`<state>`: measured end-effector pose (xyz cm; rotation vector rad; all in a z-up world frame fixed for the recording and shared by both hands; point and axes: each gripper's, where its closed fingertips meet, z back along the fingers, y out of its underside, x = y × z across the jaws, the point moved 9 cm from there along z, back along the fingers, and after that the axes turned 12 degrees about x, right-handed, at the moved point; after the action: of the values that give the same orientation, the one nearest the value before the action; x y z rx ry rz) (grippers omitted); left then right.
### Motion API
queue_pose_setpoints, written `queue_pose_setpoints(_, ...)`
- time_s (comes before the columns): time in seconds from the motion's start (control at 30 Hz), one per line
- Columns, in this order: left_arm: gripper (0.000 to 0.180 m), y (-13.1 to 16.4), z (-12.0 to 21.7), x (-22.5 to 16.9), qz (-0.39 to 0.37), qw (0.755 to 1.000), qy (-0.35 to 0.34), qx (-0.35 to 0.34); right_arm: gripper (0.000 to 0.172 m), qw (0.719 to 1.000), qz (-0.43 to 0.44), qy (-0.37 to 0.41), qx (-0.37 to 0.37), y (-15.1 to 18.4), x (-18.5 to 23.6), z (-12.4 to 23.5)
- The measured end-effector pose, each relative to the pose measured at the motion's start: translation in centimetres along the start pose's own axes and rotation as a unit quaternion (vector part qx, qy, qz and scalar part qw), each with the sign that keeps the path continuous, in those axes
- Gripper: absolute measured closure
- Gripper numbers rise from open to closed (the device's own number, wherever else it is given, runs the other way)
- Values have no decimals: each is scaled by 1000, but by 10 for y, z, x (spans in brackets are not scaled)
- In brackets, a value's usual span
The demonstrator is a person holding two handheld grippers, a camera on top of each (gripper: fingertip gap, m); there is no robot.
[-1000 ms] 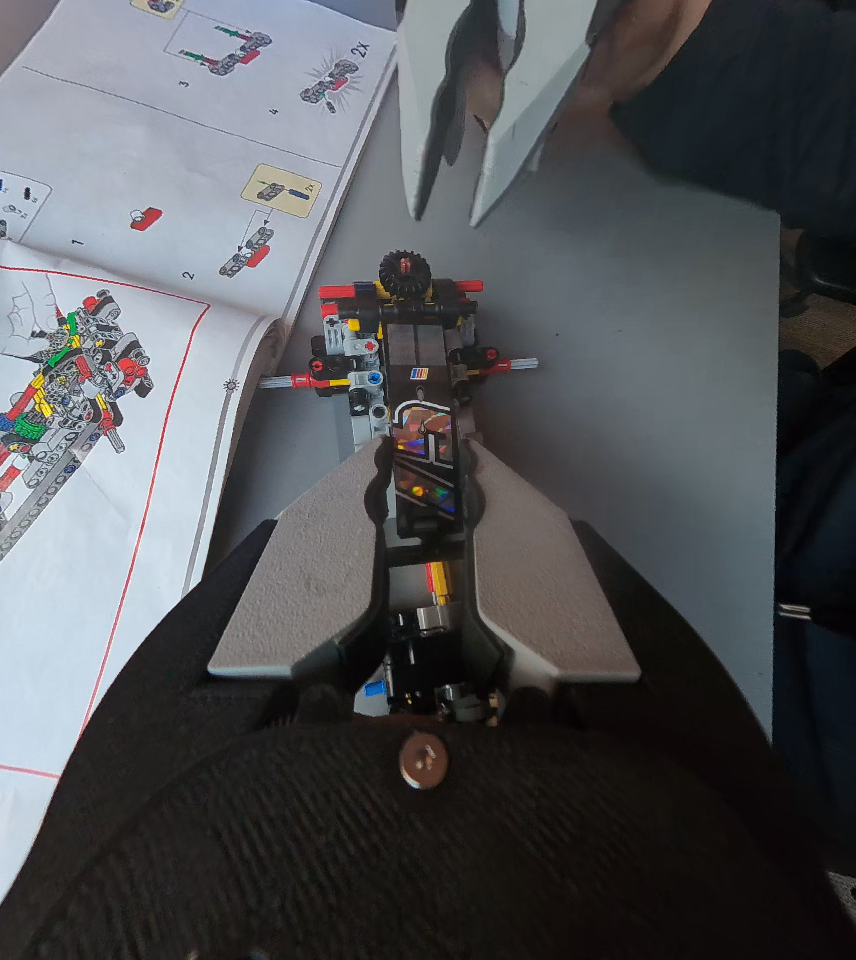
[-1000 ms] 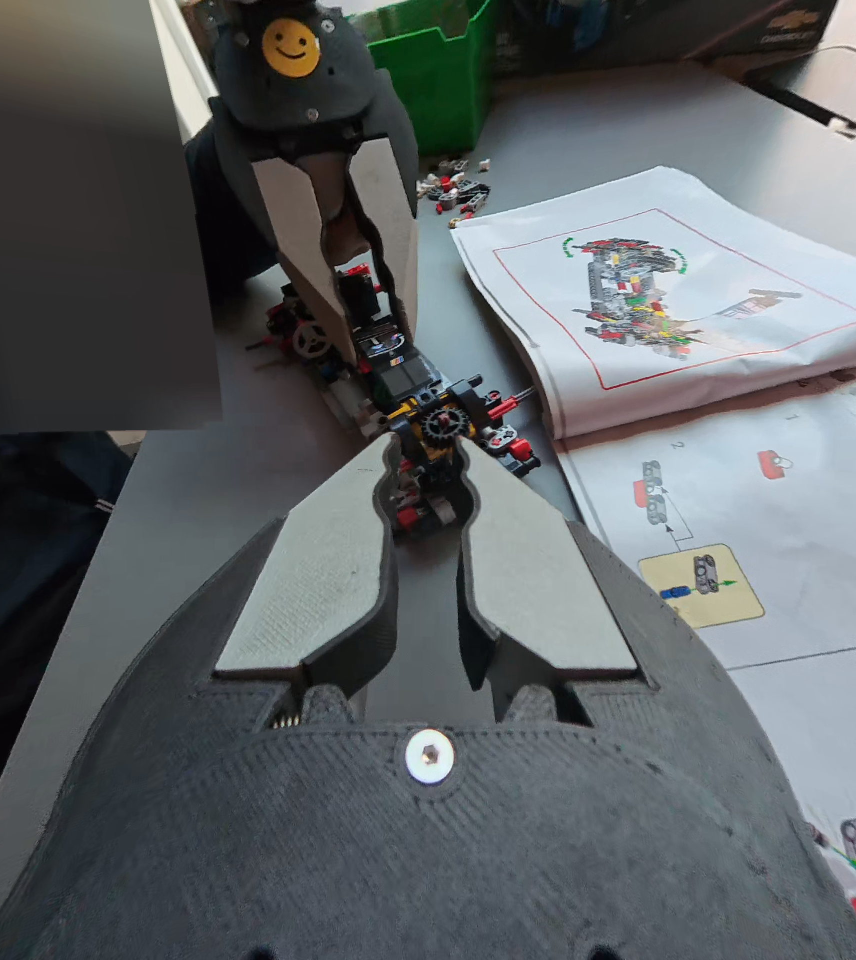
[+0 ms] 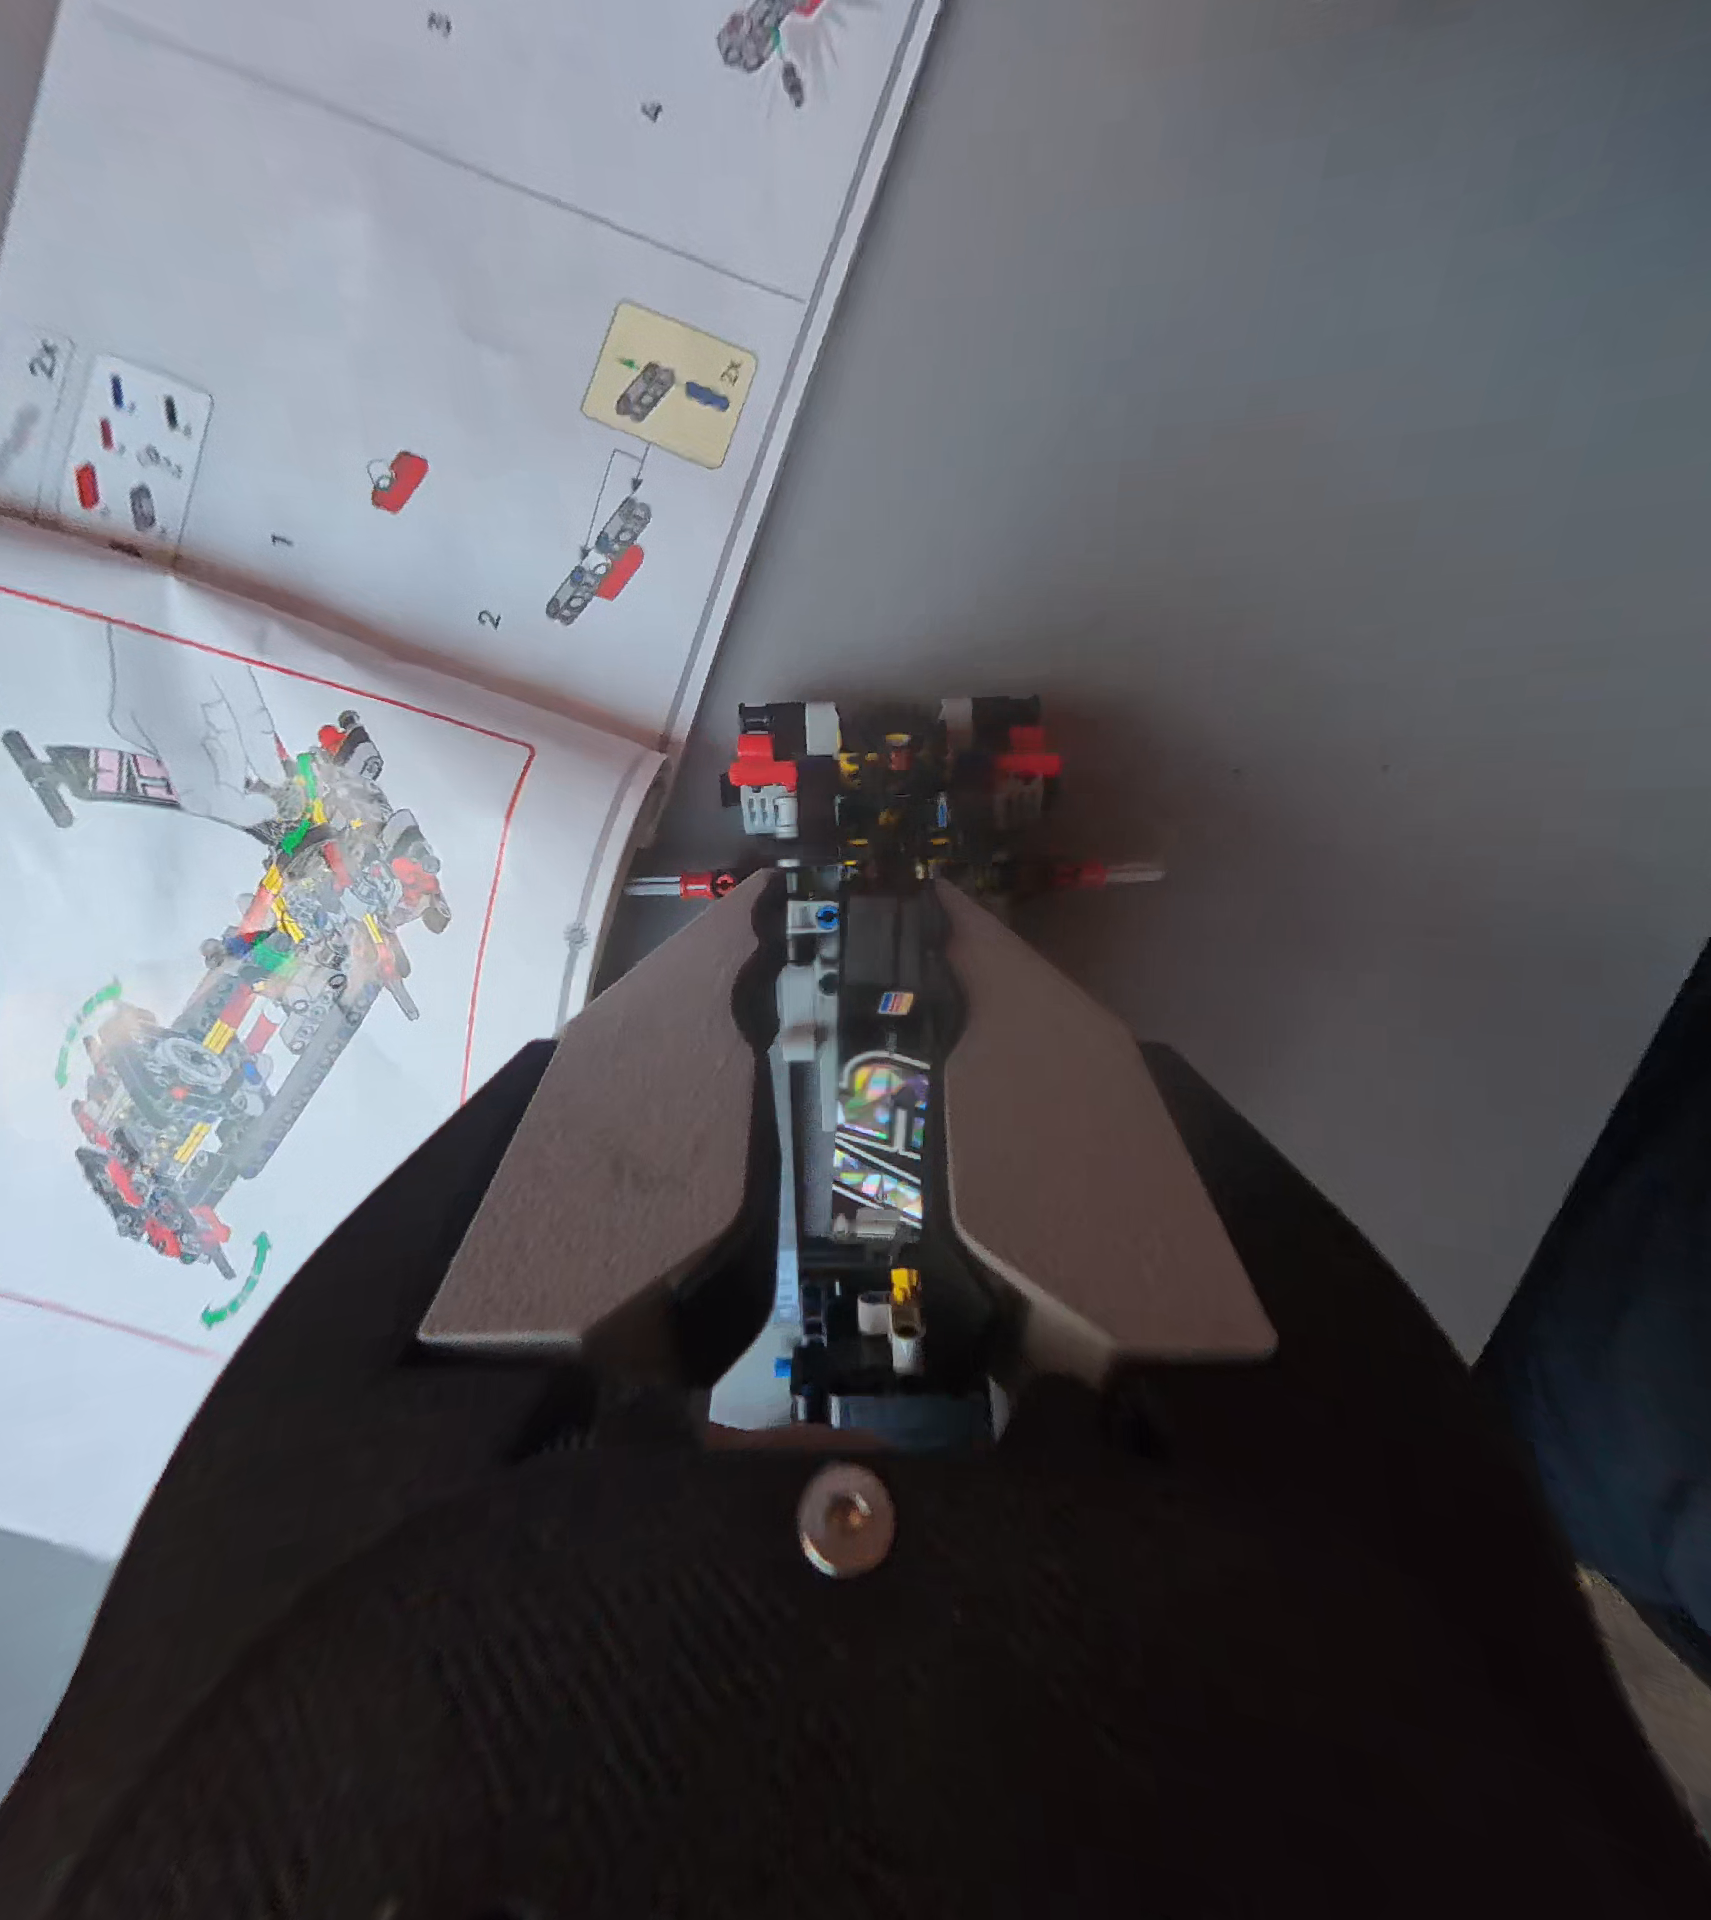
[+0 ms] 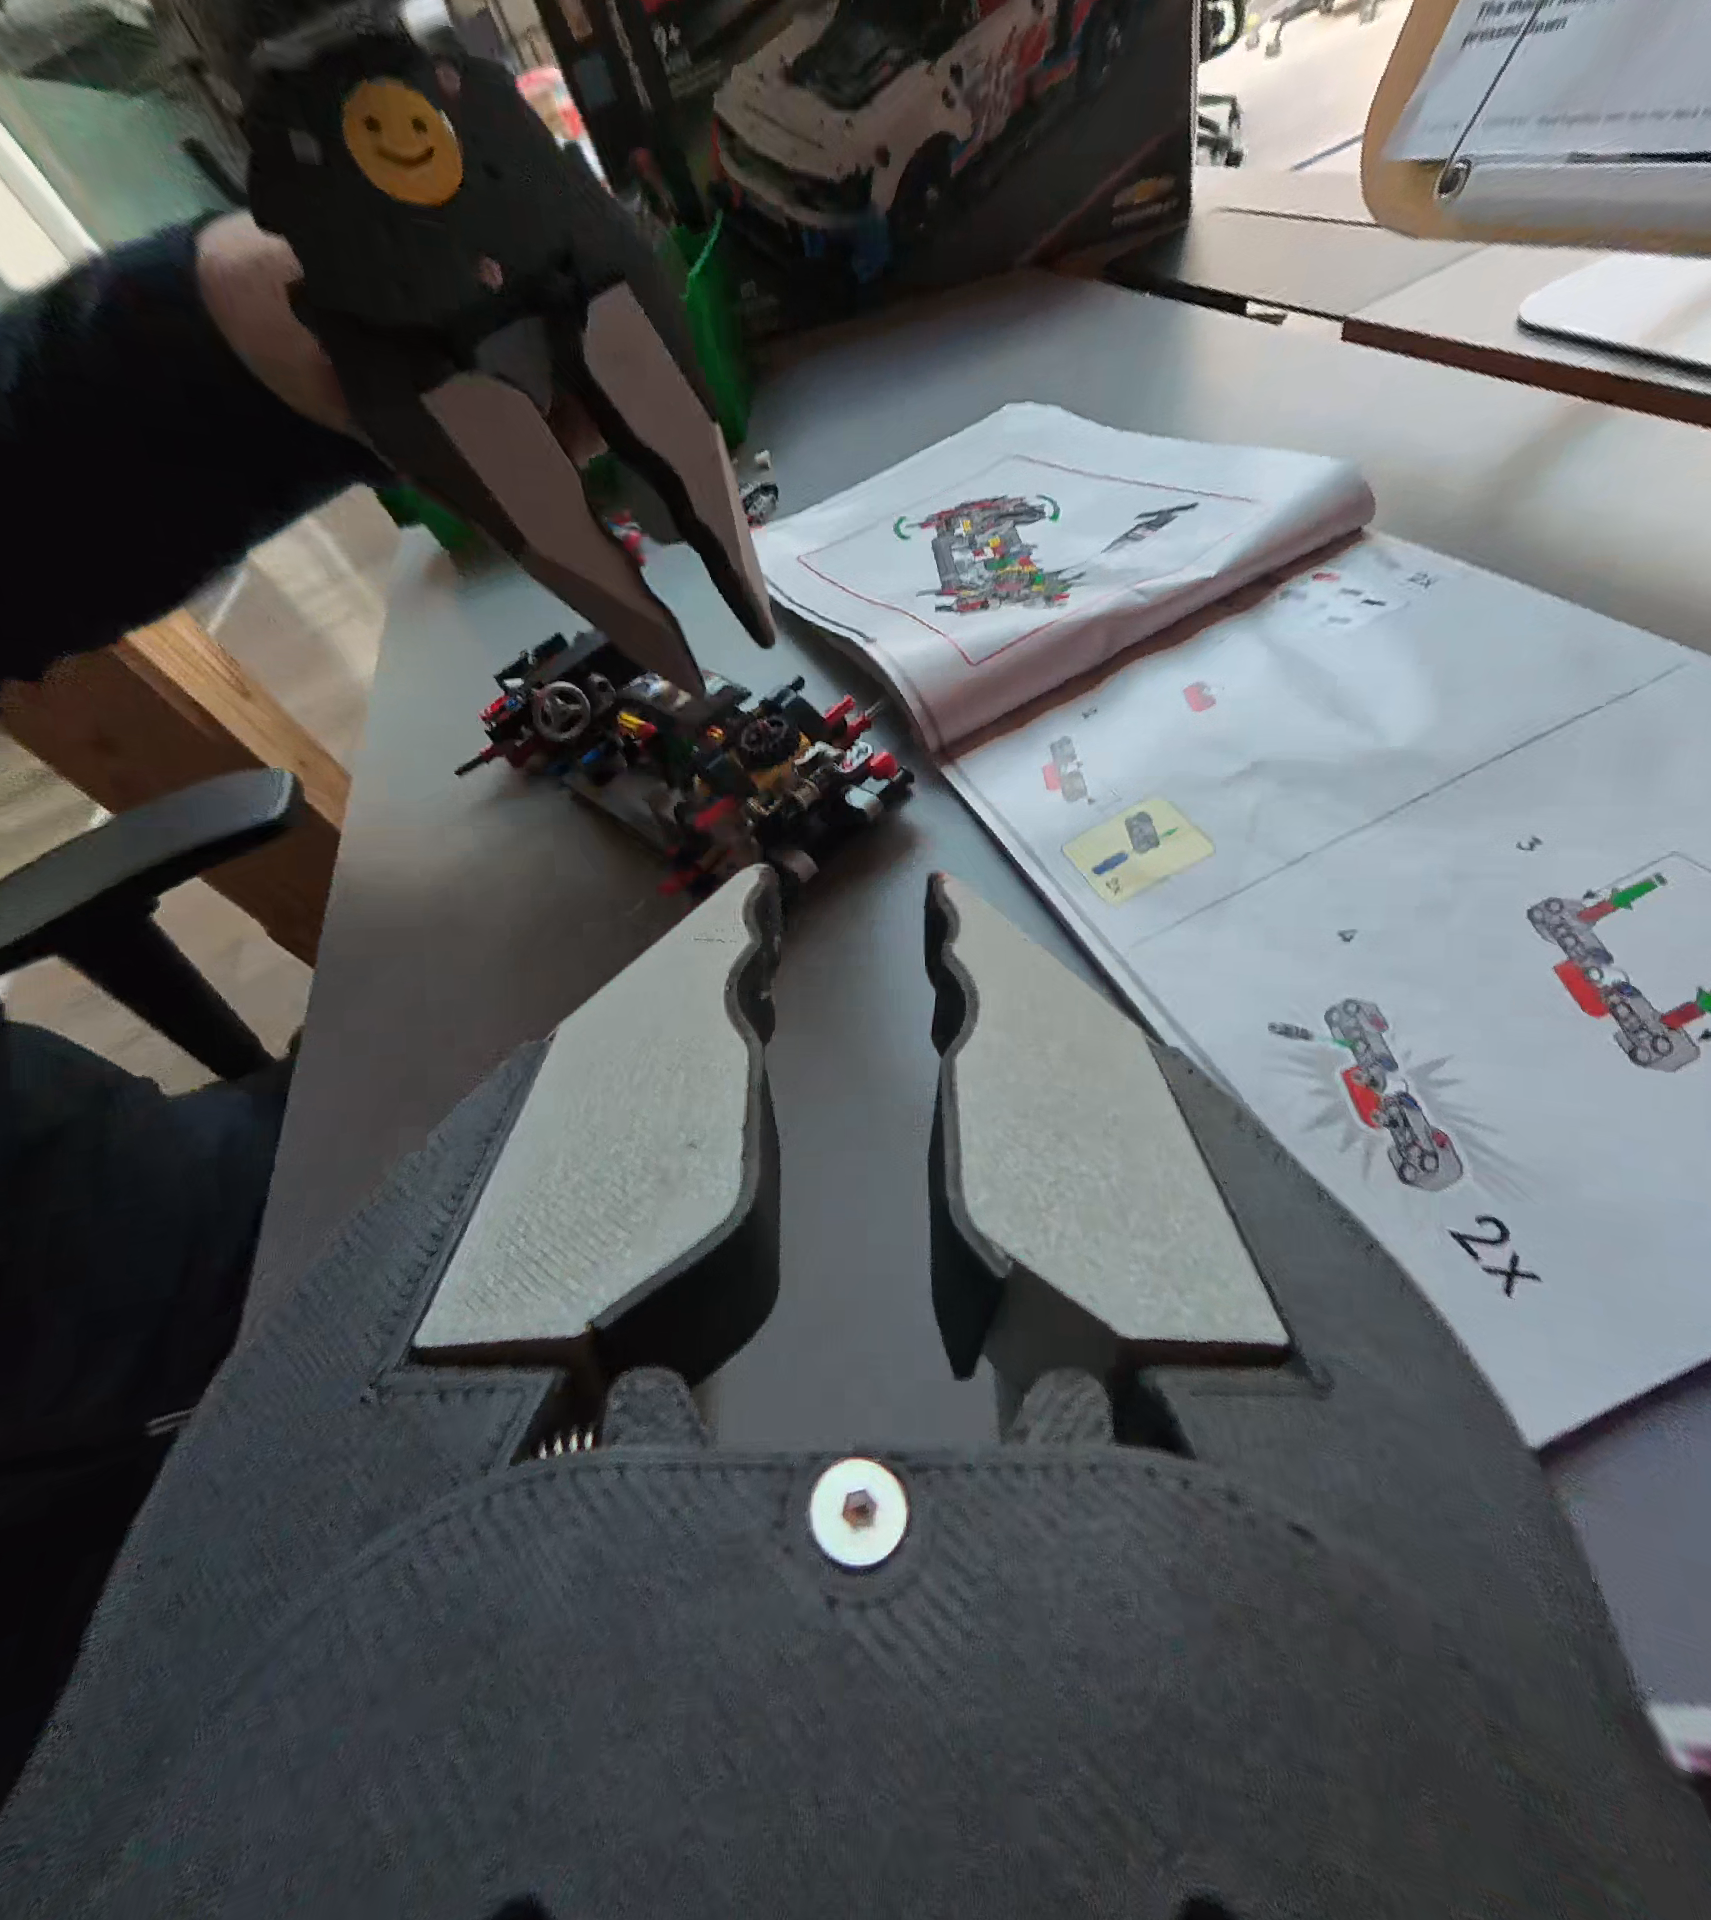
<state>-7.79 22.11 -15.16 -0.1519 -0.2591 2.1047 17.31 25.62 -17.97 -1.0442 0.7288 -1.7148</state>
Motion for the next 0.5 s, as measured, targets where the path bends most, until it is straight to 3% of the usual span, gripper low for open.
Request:
queue_pose_setpoints(0.13,157,-12,4,6,13,999,-16,45,147,999,17,30,12,8,-1,13)
queue_pose_setpoints(0.5,154,-16,2,7,37,998,24,42,146,998,13,64,-7,9,-12,24)
